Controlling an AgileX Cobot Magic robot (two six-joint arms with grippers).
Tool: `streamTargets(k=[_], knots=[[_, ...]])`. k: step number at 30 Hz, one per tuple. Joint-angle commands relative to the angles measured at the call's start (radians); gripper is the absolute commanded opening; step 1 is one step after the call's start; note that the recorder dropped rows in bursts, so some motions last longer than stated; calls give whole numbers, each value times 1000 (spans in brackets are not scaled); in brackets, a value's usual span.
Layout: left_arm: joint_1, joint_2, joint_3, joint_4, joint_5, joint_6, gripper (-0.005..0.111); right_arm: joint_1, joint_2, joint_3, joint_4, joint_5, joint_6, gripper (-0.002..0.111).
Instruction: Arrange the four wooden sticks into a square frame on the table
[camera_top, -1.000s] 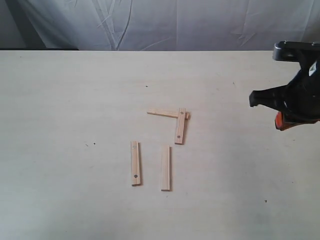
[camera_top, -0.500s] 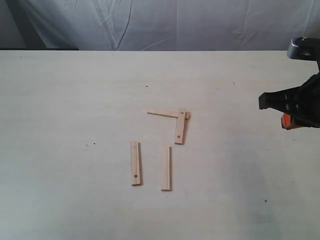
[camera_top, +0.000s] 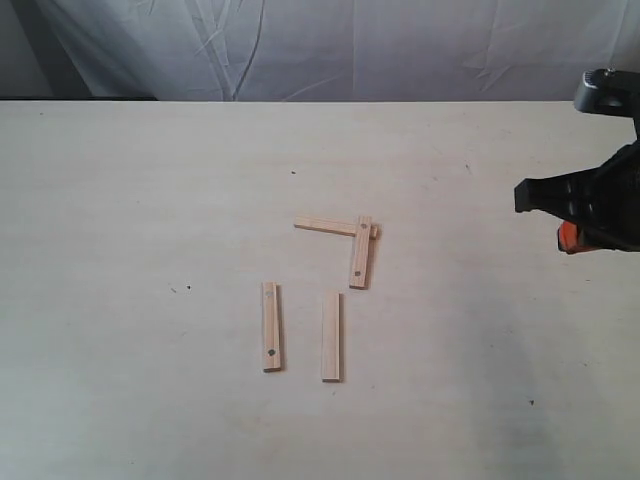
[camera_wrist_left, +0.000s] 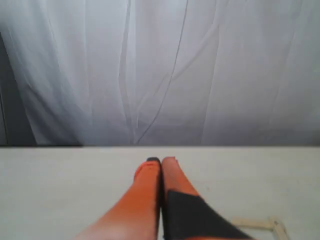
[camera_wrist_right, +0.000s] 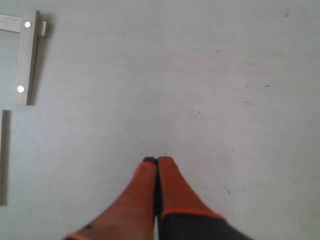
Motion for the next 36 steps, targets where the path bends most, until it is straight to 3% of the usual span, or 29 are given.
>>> streamTargets(k=[1,5,8,16,21,28,36], knots=[[-1,322,-240,10,281,3,0,-1,-7,5,16,-15,-22,-1],[-6,603,-401,-117,417,138,0,-1,-7,5,16,-21,-44,-1],[-71,757,-499,-245,432,236,0,-1,-7,5,16,-35,-44,-1],[-340,1126,-676,-37,407,64,0,-1,-7,5,24,-65,-44,-1],[-445,1364,-774,14,370,53,0,-1,-7,5,33,-70,-44,-1],[-500,1590,-844,21,344,53,0,-1,-7,5,35,-74,-44,-1],[-498,1710,-845,144,284,38,0,-1,-7,5,53,-86,-44,-1]])
